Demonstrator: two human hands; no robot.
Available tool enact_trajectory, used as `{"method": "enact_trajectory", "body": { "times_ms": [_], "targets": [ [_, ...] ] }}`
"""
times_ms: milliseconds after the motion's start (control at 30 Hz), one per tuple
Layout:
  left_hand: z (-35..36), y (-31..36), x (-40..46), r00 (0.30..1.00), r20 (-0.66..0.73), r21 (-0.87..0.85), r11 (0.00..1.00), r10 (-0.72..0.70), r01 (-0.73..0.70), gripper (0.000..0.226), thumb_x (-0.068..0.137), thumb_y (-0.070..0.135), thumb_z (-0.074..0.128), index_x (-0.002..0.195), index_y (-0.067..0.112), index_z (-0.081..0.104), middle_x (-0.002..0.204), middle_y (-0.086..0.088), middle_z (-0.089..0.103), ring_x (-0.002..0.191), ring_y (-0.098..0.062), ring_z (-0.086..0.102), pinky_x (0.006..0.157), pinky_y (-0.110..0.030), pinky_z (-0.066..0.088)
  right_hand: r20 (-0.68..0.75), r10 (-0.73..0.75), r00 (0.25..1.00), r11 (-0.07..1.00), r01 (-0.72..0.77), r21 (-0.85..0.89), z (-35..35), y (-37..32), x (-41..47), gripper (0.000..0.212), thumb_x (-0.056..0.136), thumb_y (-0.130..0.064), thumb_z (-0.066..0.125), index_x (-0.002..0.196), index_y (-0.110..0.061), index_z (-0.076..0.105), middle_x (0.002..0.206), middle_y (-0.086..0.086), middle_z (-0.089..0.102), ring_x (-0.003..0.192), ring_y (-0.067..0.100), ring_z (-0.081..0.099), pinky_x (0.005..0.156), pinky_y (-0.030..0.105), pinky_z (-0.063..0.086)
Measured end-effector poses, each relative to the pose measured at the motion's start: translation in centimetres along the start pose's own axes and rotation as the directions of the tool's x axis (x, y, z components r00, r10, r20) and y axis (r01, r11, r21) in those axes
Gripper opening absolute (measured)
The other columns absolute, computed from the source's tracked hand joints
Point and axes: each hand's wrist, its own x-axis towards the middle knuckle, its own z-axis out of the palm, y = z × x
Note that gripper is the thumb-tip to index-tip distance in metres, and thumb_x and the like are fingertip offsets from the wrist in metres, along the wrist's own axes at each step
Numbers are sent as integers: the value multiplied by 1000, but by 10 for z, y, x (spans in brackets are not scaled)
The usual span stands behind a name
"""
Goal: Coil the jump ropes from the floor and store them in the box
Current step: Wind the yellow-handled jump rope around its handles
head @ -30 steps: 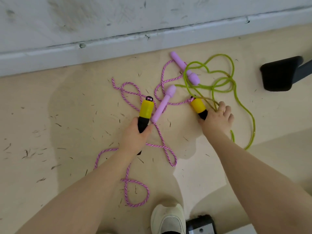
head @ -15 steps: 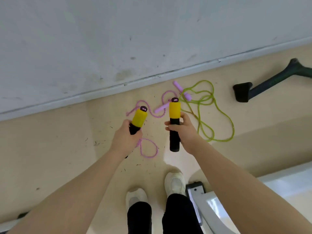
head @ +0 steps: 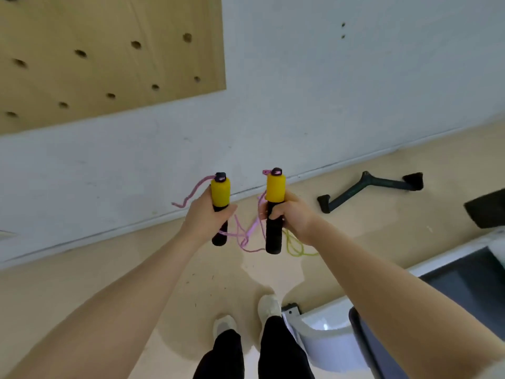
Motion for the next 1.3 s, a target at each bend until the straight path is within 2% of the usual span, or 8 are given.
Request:
{"method": "enact_trajectory", "body": {
  "times_ms": [167, 267, 367, 500, 633, 967, 1100, 1300],
  "targets": [
    [-35, 36, -24, 981, -147, 72, 990, 130, -120, 36, 87, 11, 61, 122, 9, 54, 112, -9, 62, 104, -27, 57, 78, -23, 38, -36, 83, 996, 996, -82, 17, 16, -32, -44, 33, 85, 4, 52, 116, -5, 48, 92, 12, 66, 85, 29, 65, 91, 41, 51],
    [-45, 59, -36, 987, -138, -316, 948, -79, 32, 14, 89, 21, 60, 98, 14, 52, 79, -5, 59, 69, -20, 59, 70, -30, 44, 76, 56, 996, 998, -53, -43, 22, -42, -64, 27, 86, -2, 60, 111, -8, 50, 107, 14, 66, 94, 24, 64, 87, 34, 53],
    [-55, 85, -48, 930, 232, -614, 699, -283, 366, 24, 91, 45, 52, 84, 22, 47, 61, -4, 50, 46, -16, 48, 48, -24, 43, 116, -25, 993, 989, 42, -144, 28, -49, -77, 31, 85, -4, 63, 114, -9, 50, 112, 14, 63, 93, 21, 62, 74, 24, 53],
    [-60, 92, -59, 902, 380, -279, 904, -206, 324, 32, 93, 44, 48, 97, 12, 52, 71, -7, 56, 48, -16, 49, 47, -22, 44, 187, -21, 982, 992, 44, -117, 33, -49, -89, 25, 88, -4, 60, 110, -12, 53, 101, 6, 64, 95, 23, 66, 88, 31, 54],
    [-50, 88, -69, 902, 427, -309, 927, -64, 212, 27, 95, 37, 43, 108, 16, 56, 101, -6, 65, 82, -17, 65, 83, -36, 51, 306, 25, 952, 979, 38, -201, 40, -38, -98, 38, 88, -2, 59, 124, -12, 53, 120, 8, 63, 112, 25, 61, 97, 36, 50],
    [-65, 76, -98, 681, 727, -383, 874, 86, 299, 25, 77, 17, 62, 101, 10, 63, 88, -8, 70, 79, -21, 68, 71, -30, 55, 238, -26, 971, 736, 180, -653, 59, -31, -127, 18, 86, -33, 63, 89, -16, 60, 75, 0, 65, 69, 13, 63, 60, 20, 49],
    [-58, 79, -112, 827, 561, -402, 884, 32, 239, 12, 84, 6, 63, 96, 9, 66, 88, -9, 70, 78, -24, 66, 70, -33, 54, 198, -120, 973, 502, 232, -833, 58, -37, -133, 22, 80, -41, 68, 71, -23, 58, 63, -6, 56, 58, 6, 51, 61, 19, 40],
    [-61, 102, -130, 897, 442, -286, 948, 1, 140, 20, 80, 6, 67, 99, 5, 63, 89, -14, 68, 74, -26, 65, 76, -39, 55, 121, -136, 983, 606, 179, -775, 23, -63, -135, 25, 79, -16, 69, 64, -16, 49, 69, -2, 51, 69, 13, 50, 67, 22, 43]
  ]
}}
